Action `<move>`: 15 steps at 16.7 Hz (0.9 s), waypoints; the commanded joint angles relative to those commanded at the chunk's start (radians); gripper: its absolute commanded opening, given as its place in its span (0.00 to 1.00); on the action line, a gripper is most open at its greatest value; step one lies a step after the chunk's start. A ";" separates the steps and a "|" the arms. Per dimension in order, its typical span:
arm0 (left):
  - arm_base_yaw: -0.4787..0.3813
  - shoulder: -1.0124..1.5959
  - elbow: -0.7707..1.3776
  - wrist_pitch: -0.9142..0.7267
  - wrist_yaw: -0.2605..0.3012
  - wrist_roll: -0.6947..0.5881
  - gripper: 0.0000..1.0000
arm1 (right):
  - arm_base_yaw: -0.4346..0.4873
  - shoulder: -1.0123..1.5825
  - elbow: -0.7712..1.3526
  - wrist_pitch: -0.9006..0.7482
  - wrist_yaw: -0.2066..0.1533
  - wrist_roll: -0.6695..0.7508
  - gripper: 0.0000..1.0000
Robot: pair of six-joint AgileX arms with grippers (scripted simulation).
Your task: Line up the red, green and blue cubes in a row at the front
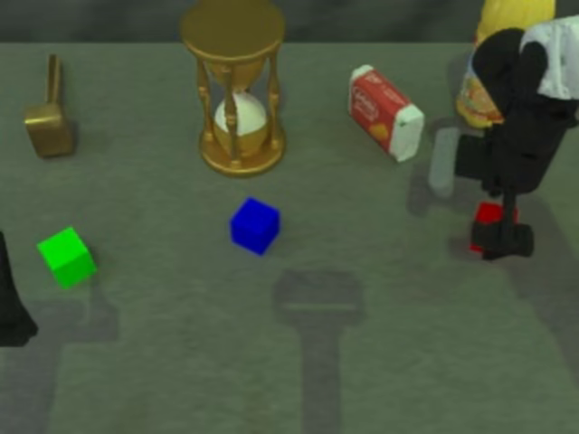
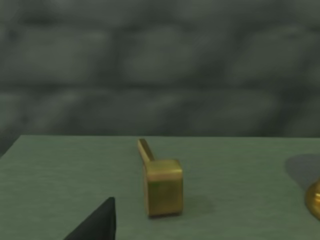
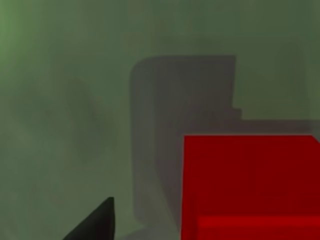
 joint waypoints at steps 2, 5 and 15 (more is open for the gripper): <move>0.000 0.000 0.000 0.000 0.000 0.000 1.00 | 0.001 0.029 -0.040 0.067 0.000 0.001 1.00; 0.000 0.000 0.000 0.000 0.000 0.000 1.00 | 0.001 0.043 -0.056 0.091 0.000 0.001 1.00; 0.000 0.000 0.000 0.000 0.000 0.000 1.00 | 0.001 0.043 -0.056 0.091 0.000 0.001 0.40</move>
